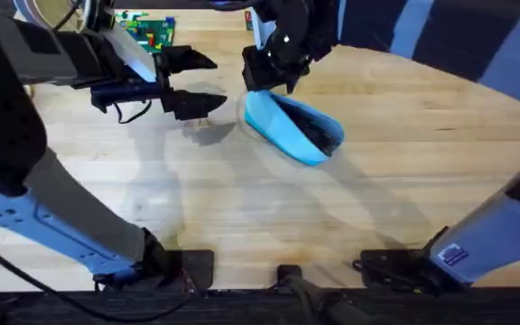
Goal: Unzip the bag, pick up the pens from the table one at a time and place them inside, then zip the bag closed.
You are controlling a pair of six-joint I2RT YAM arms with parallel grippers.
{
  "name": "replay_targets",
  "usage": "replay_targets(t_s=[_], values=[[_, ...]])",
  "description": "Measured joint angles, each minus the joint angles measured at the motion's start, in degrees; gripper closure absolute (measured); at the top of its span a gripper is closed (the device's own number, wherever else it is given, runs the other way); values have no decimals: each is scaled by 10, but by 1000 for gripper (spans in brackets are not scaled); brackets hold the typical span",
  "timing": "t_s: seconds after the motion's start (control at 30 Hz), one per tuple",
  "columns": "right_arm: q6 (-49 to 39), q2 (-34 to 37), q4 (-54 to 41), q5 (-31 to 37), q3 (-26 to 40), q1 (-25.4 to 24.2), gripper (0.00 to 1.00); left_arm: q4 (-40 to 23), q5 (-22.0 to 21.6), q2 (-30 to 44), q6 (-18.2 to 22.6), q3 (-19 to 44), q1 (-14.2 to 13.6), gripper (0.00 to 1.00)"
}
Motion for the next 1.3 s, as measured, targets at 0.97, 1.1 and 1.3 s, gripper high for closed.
replay_targets(t_s=[0.97,1.1,1.3], values=[[0,0,0,0,0,0,969,158,67,111,-56,0,-114,82],[0,0,0,0,0,0,970,159,67,111,-60,0,-114,212],[0,0,0,0,0,0,970,158,67,111,-70,0,-114,567]])
